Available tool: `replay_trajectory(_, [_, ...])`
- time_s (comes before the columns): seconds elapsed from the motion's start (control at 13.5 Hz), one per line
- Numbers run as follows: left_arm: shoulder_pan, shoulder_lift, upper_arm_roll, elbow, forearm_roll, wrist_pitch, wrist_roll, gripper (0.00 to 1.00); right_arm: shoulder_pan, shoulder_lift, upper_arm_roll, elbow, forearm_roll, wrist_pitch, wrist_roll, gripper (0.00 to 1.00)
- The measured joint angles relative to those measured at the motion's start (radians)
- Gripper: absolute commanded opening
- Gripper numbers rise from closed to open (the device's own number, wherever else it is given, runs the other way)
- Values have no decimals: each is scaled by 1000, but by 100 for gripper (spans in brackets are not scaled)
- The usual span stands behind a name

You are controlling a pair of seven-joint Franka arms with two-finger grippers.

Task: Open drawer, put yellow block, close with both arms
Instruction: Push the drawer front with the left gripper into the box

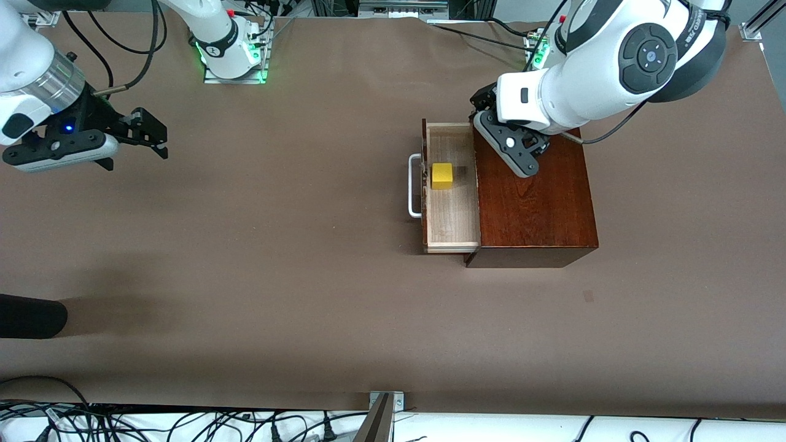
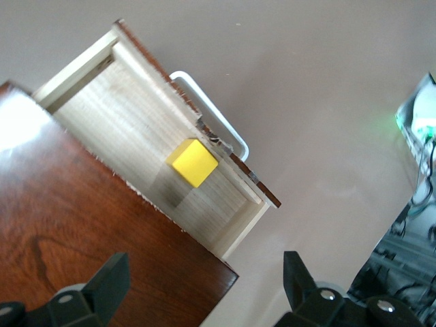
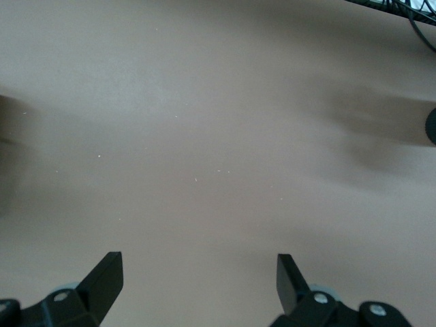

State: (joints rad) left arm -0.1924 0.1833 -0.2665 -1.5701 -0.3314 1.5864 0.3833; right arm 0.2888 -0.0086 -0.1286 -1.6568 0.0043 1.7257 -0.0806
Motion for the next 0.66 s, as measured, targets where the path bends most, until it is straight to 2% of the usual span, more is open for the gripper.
replay_trajectory(0.44, [-11,106,0,51,19,22,448,100,-3,9,-22,17,-5,-1,4,100])
replay_trajectory(0.66, [-91,162,-2,73,99,120,576,100,-5,29,-28,19,-5,0,4,100])
